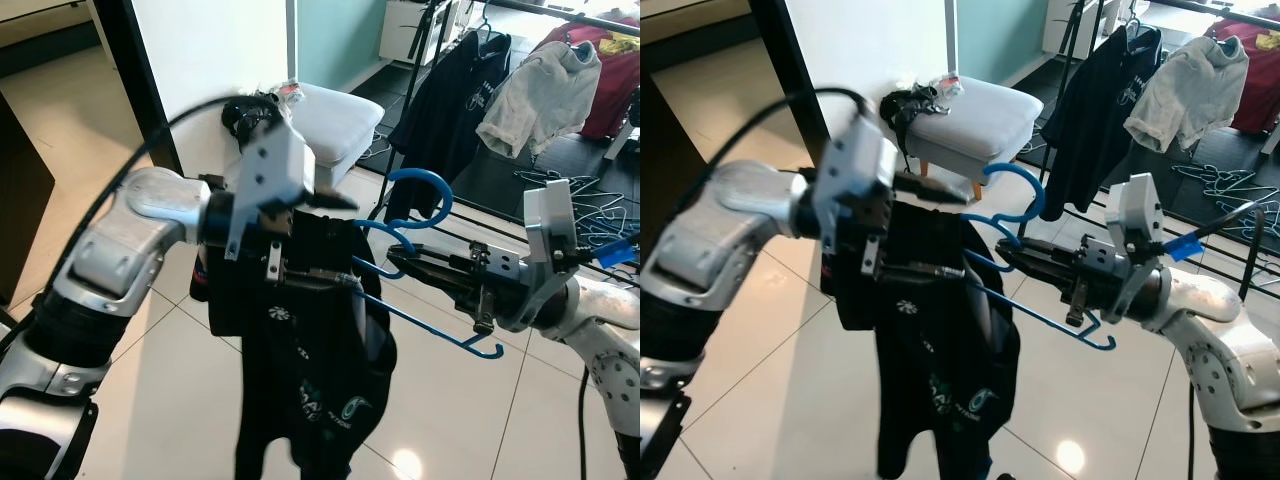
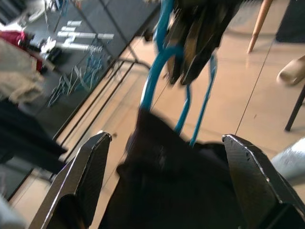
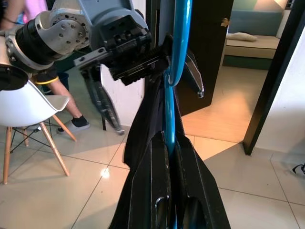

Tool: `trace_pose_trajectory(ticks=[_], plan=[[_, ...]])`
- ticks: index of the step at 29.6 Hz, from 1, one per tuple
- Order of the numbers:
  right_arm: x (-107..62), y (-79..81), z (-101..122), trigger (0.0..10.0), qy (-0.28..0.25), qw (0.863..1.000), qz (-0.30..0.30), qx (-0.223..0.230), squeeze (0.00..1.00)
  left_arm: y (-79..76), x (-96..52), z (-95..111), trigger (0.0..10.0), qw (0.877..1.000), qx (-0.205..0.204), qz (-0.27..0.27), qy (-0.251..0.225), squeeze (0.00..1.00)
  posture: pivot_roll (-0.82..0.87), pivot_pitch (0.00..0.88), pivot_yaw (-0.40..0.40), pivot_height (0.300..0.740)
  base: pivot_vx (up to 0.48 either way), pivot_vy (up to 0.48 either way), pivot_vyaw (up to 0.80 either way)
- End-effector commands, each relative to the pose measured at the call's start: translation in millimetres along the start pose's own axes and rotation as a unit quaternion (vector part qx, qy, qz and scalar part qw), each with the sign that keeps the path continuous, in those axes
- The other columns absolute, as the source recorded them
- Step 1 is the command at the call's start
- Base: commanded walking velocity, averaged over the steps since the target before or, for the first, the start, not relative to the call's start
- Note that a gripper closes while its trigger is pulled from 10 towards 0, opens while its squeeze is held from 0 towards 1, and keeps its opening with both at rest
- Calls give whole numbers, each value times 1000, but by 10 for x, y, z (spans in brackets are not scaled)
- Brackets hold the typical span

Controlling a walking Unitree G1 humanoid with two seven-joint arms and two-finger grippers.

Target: Hang hanger

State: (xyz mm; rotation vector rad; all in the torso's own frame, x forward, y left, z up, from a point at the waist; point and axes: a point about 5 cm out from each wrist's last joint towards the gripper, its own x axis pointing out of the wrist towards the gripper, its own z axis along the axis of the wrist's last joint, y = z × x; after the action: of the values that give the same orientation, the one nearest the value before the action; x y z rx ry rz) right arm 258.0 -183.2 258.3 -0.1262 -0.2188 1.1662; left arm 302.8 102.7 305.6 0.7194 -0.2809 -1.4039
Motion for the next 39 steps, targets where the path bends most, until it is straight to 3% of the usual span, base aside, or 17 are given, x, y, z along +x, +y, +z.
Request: trace_pose_trajectory(ticks=[1,4,5,17,31,35,38,39], plan=[[40,48,71,10000,-12,1000,18,-15,0,8,-43,-28,10000,1000,8,-12,27,0,9,96,20,740,0,0,0],[58,66,81,10000,-14,999,23,-16,0,21,-48,-77,10000,999,2,-7,38,0,9,96,22,740,0,0,0],[77,84,79,10000,-15,999,28,-16,0,39,-51,-94,0,999,-6,0,39,0,9,96,22,740,0,0,0],[85,97,60,10000,-11,999,31,-14,0,71,-138,-2,0,999,-31,-16,-11,0,7,108,23,740,0,0,0],[104,105,76,10000,-10,999,30,-21,0,-17,-137,-45,0,998,-33,-55,-3,0,6,112,23,740,0,0,0],[132,58,50,10000,0,1000,2,-27,0,-16,-126,-44,0,998,-34,-54,-8,0,1,114,24,740,0,0,0],[154,40,13,10000,-4,1000,-6,7,0,-3,-122,-45,0,998,-34,-48,-11,0,1,114,24,740,0,0,0],[162,14,0,10000,-5,1000,-20,7,1000,14,-118,-46,0,999,-34,-39,-16,0,1,115,24,740,0,0,0]])
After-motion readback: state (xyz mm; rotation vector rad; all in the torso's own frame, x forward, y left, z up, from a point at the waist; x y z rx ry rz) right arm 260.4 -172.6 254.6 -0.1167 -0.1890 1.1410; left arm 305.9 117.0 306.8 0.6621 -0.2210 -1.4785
